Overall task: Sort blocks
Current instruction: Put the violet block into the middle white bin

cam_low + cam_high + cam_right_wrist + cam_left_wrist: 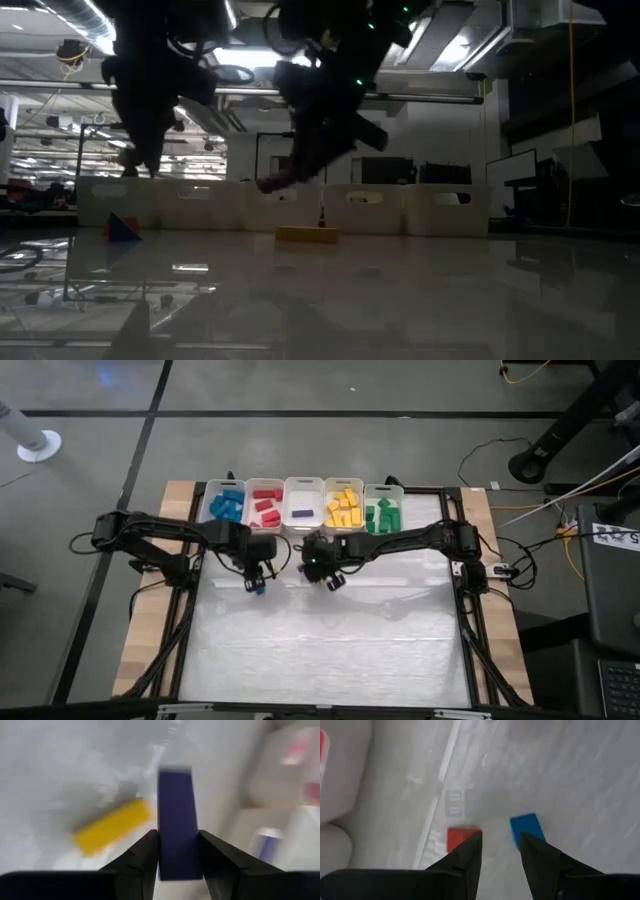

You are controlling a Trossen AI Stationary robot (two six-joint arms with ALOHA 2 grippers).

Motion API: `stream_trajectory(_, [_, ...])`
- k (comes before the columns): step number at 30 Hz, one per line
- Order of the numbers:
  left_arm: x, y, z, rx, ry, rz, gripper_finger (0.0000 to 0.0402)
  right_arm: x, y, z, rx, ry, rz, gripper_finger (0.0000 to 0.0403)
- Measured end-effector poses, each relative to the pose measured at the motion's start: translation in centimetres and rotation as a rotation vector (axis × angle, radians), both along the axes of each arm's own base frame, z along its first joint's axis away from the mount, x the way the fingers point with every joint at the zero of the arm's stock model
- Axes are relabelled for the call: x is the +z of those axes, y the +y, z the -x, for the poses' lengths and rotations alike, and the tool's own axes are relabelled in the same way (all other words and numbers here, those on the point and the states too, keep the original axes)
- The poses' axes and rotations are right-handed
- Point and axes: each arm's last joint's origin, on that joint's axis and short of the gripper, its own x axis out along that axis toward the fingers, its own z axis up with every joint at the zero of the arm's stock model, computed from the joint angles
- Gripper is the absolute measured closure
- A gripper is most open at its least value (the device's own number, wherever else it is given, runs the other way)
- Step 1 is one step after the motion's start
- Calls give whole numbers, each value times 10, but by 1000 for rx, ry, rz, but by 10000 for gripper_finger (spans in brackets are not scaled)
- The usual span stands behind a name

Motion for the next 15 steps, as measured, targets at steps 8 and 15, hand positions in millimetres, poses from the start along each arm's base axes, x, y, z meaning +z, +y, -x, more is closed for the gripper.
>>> stream_trajectory(8, [-3, -29, 3, 18, 26, 27, 282, 33, -43, -10, -83, -86, 225, 296])
stream_trajectory(15, [-4, -49, 5, -13, 22, 36, 282, 42, -97, -10, -169, -190, 270, 272])
